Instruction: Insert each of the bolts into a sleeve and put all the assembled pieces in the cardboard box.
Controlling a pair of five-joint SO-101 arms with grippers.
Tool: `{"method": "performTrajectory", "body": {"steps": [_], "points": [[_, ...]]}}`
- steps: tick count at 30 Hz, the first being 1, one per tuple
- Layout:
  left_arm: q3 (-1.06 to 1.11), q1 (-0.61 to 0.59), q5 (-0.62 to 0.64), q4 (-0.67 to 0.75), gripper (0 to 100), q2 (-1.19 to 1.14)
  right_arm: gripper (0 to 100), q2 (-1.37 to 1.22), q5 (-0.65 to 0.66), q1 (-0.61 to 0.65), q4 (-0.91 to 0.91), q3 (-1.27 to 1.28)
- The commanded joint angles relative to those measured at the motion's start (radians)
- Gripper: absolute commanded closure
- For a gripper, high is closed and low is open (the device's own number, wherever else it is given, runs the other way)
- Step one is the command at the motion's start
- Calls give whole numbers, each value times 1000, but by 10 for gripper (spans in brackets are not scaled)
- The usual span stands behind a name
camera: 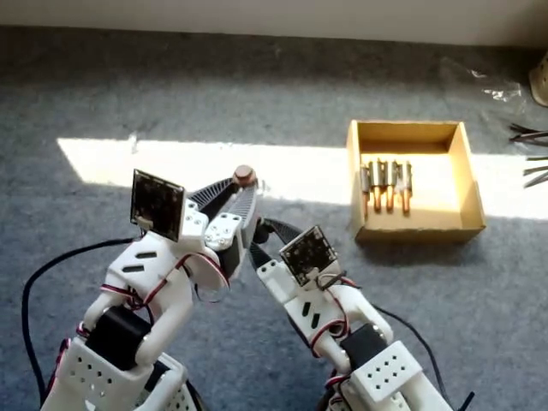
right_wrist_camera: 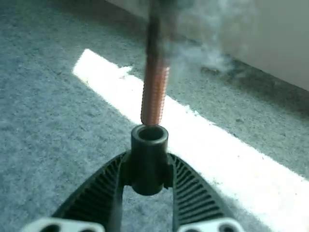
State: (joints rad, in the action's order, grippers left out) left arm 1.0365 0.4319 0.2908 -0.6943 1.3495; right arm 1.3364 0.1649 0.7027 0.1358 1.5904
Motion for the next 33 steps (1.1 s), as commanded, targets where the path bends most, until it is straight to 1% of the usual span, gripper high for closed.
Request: {"method": "performTrajectory", "body": {"steps": [1,5,8,12,28,33], "points": [[-10,16,-12,28,990,12,995,16,9,7,-25,-16],[-10,16,-12,26,990,12,995,18,9,5,-25,-15],[-10,13,-12,26,990,12,995,18,8,-19,-25,-16],[-10,-24,-8,29,990,12,995,18,6,-19,-25,-15],[-8,-25,-6,29,990,12,994,18,5,-16,-19,-16],[-7,-25,-6,29,990,12,994,18,5,24,-19,-16]]}}
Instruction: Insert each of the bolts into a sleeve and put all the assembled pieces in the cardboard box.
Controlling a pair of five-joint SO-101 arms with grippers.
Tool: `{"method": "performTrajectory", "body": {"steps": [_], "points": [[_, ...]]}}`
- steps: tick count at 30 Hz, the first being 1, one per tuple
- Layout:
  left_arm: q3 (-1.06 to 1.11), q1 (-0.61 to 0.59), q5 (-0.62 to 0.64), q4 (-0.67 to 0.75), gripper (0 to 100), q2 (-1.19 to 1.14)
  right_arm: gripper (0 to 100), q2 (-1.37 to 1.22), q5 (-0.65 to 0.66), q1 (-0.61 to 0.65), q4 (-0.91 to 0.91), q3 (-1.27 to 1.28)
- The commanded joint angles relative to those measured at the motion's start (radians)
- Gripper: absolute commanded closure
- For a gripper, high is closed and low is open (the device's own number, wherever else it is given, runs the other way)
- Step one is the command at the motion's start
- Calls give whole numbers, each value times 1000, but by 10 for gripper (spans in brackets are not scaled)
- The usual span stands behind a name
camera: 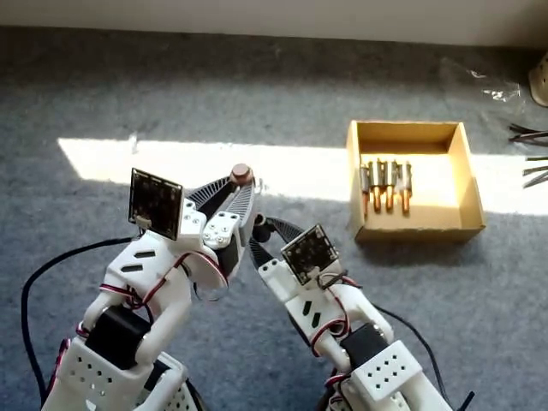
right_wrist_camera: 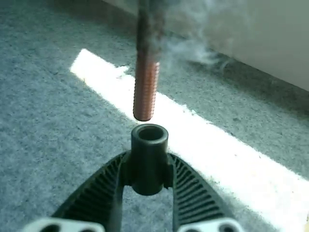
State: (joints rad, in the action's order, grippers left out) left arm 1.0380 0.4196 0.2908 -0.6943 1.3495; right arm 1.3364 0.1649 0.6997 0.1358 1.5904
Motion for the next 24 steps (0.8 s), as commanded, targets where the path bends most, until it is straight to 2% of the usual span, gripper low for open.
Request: {"method": "performTrajectory", "body": {"steps": [1,5,10,24], "points": [[-8,-13,-6,29,990,12,994,18,5,28,-19,-16],[4,-13,-6,32,990,12,994,18,5,27,-19,-18],[58,-13,-5,101,990,12,994,18,9,25,-19,-18],[61,-13,-5,103,990,12,994,18,11,-12,-61,-19]]}}
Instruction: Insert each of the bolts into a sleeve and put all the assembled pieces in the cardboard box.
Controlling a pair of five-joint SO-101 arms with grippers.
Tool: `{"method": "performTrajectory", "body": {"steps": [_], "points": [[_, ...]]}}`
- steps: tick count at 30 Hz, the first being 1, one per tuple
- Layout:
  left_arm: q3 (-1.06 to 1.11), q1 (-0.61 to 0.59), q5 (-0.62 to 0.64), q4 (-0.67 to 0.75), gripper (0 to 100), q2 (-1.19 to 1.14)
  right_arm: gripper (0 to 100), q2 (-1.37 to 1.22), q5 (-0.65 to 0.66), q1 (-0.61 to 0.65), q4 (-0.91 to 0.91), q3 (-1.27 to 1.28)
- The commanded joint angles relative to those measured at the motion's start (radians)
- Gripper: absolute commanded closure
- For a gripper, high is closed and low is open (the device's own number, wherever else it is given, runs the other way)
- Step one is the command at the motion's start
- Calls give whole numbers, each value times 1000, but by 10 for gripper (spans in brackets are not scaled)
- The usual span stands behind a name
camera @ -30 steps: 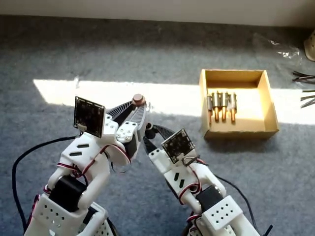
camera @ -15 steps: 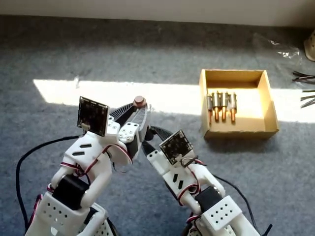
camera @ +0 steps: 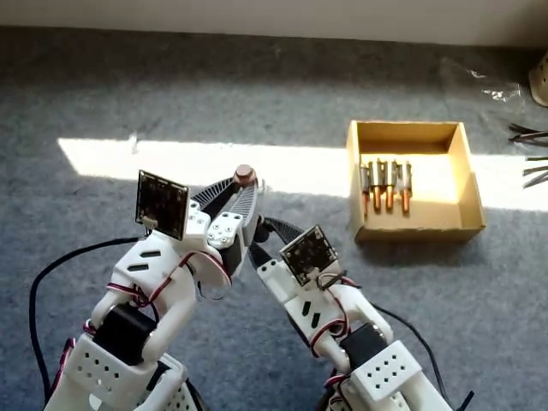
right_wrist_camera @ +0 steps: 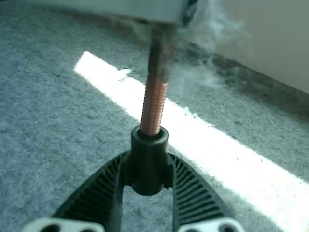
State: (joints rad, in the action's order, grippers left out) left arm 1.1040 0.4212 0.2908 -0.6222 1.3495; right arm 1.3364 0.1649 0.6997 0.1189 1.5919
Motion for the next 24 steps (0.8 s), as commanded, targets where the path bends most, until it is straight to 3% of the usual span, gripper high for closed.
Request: {"method": "performTrajectory", "body": {"steps": [1,24], "points": [[-5,-15,-5,31,990,12,994,18,11,-12,-44,-21],[18,-18,-12,31,971,12,994,18,9,-12,-42,-21]]}}
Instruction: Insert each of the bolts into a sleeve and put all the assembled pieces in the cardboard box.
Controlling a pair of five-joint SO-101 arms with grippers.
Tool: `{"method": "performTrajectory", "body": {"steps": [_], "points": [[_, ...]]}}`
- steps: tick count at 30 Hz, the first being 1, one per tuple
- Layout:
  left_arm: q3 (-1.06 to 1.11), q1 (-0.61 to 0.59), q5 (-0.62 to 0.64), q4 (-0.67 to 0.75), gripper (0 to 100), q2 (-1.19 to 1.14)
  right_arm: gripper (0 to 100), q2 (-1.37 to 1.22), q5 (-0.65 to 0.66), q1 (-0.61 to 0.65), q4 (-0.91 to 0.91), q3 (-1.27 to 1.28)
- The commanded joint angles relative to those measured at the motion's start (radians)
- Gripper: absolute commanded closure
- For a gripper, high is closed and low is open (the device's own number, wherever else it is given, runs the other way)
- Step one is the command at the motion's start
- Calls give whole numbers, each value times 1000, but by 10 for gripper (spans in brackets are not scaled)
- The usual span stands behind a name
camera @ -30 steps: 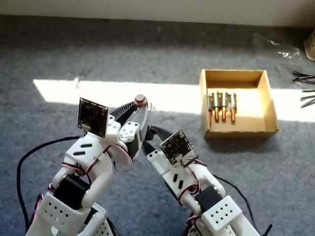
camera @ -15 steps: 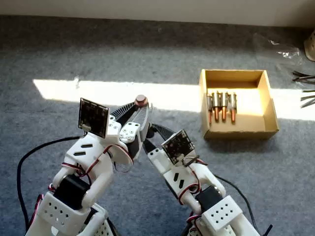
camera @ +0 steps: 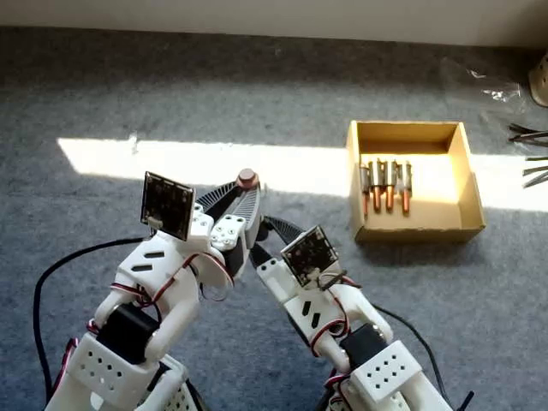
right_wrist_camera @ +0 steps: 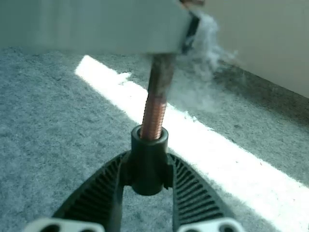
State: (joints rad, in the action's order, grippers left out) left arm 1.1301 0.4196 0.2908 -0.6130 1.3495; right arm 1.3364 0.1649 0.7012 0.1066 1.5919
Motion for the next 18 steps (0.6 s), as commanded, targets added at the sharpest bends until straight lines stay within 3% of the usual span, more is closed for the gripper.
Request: {"method": "performTrajectory", "body": {"steps": [1,5,18], "points": [[-8,-16,-11,21,947,12,994,18,9,-13,-30,-21],[4,-54,-8,23,854,12,994,18,9,-13,-30,-19],[42,-70,-8,28,850,12,994,18,9,-13,-30,-19]]}}
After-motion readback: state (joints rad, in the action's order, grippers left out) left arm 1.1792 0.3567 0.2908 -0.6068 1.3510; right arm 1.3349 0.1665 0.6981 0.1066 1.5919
